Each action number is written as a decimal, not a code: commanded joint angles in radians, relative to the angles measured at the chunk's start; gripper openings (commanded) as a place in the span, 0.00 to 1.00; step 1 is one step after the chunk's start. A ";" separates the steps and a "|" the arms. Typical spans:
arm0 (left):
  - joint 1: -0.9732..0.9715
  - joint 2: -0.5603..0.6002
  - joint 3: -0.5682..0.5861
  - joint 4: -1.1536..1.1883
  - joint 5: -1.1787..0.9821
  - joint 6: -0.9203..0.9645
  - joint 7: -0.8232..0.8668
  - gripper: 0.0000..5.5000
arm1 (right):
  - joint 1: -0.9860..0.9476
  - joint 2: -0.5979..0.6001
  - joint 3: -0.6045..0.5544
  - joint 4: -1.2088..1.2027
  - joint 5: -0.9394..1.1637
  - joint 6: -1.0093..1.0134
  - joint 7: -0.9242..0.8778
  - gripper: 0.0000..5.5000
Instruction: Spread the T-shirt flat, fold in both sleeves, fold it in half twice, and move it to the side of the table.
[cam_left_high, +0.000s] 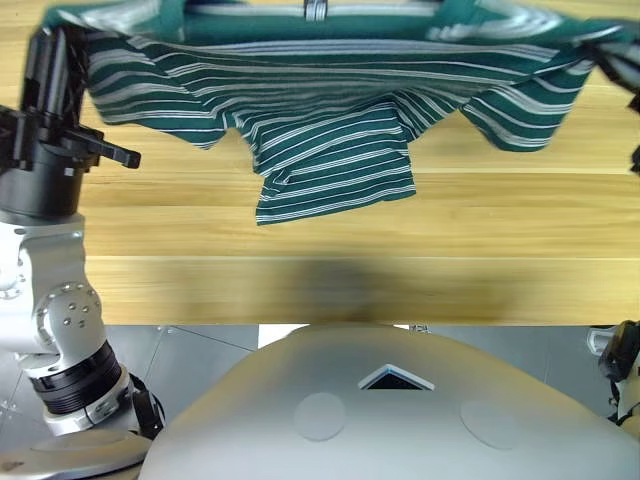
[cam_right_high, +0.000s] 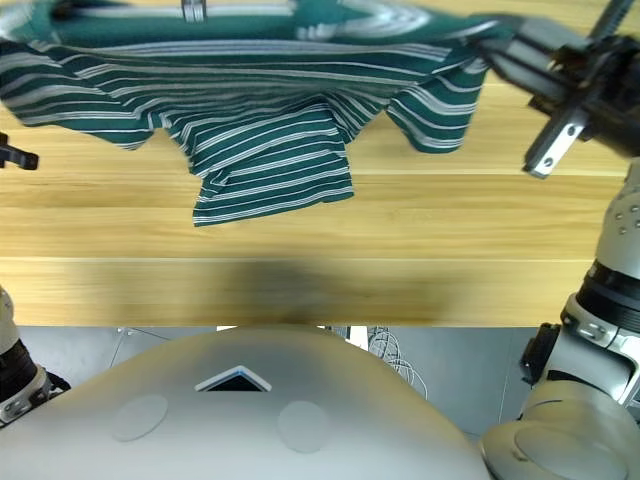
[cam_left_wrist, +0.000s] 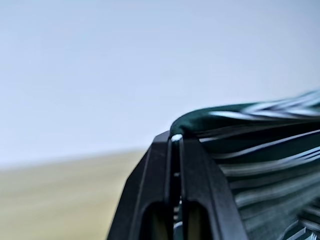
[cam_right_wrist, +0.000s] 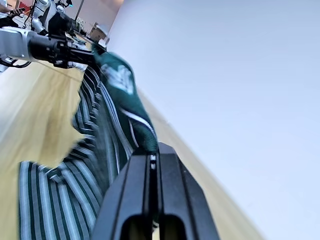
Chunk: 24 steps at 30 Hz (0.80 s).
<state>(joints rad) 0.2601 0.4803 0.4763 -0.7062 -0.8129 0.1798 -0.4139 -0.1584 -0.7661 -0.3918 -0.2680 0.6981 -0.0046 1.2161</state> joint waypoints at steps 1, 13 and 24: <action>-0.090 0.115 0.008 -0.106 -0.033 0.100 0.076 0.00 | -0.173 -0.033 0.054 0.079 -0.132 -0.019 -0.097 0.01; -1.731 0.154 -0.531 1.814 0.634 0.042 0.147 0.00 | -1.438 0.354 0.438 1.495 -0.757 -0.054 -0.796 0.01; -1.930 0.147 -0.518 2.019 0.748 -0.098 0.188 0.00 | -1.422 0.337 0.412 1.616 -0.783 -0.067 -0.779 0.01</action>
<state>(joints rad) -1.6354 0.6107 -0.0479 1.2661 -0.1039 0.1062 -0.2215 -1.5958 -0.4354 0.0280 1.3078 -0.0662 -0.0770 0.4295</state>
